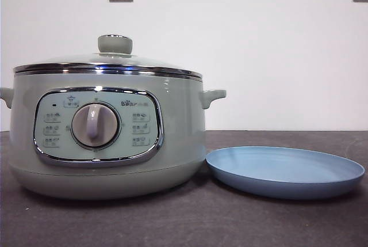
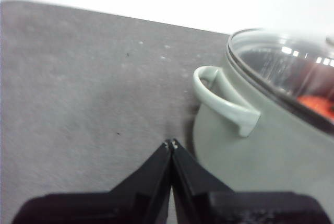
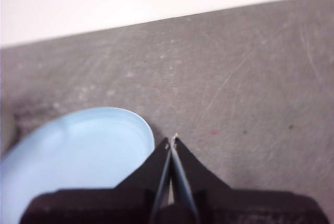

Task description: Take the pumpkin out from the steamer,put the pumpkin in the blue plate,close the lid

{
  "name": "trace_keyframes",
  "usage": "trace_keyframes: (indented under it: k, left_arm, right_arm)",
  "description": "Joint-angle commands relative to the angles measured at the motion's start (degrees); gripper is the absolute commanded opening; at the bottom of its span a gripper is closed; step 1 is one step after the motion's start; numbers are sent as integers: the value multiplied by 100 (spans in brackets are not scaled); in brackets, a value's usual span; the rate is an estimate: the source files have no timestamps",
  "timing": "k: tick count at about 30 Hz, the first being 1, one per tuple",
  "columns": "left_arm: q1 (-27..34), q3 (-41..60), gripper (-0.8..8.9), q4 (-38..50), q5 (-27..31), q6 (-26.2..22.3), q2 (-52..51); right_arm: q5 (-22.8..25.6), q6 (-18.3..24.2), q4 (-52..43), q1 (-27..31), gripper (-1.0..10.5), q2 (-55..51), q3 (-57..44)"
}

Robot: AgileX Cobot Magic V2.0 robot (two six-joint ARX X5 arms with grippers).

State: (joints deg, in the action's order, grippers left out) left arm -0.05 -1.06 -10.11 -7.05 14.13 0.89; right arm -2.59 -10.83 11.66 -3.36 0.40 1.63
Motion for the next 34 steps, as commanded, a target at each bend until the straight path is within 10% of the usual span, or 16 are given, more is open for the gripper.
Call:
trace_keyframes:
  k: [1,28,34]
  left_arm:
    - [11,92,-4,133,-63,702,-7]
    - [11,-1464,-6,-151,-81,879,933]
    - [11,-2251,-6,-155,-603,514,2129]
  right_arm:
    - [-9,-1032,-15,-4,-17,-2,-68]
    - [-44,-1263,385,-4,-17,1373,1419]
    - [-387,-686,385,-2,-17,2227,2186]
